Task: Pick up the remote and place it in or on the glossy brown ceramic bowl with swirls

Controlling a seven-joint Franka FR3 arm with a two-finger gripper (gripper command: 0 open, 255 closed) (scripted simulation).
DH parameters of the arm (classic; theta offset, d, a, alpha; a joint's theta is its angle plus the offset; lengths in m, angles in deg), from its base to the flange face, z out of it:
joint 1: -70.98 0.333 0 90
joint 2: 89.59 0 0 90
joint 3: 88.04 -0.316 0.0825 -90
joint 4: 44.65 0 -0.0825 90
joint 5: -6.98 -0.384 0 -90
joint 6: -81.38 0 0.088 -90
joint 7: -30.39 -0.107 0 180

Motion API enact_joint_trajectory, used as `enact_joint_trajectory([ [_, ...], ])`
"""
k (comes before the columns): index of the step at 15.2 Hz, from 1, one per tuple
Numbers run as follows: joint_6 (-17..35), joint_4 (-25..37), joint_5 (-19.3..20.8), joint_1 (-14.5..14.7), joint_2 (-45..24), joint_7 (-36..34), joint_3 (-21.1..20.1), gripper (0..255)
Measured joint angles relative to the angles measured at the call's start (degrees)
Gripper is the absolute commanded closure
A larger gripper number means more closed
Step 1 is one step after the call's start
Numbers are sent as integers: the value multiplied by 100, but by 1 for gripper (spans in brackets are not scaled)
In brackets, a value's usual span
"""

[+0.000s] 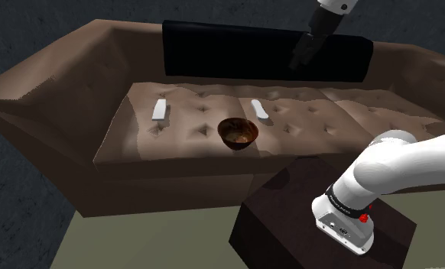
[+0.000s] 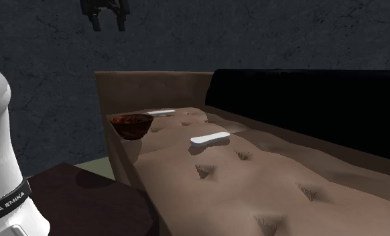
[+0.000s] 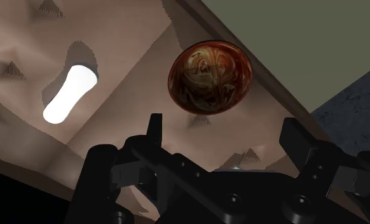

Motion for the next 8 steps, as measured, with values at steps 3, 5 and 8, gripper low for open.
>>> enact_joint_trajectory([
  [3, 171, -36, 15, -43, -174, -32, 19, 0],
  [5, 447, -46, 43, -110, -496, -62, 64, 0],
  [8, 794, -24, 82, -214, -960, -127, 134, 0],
])
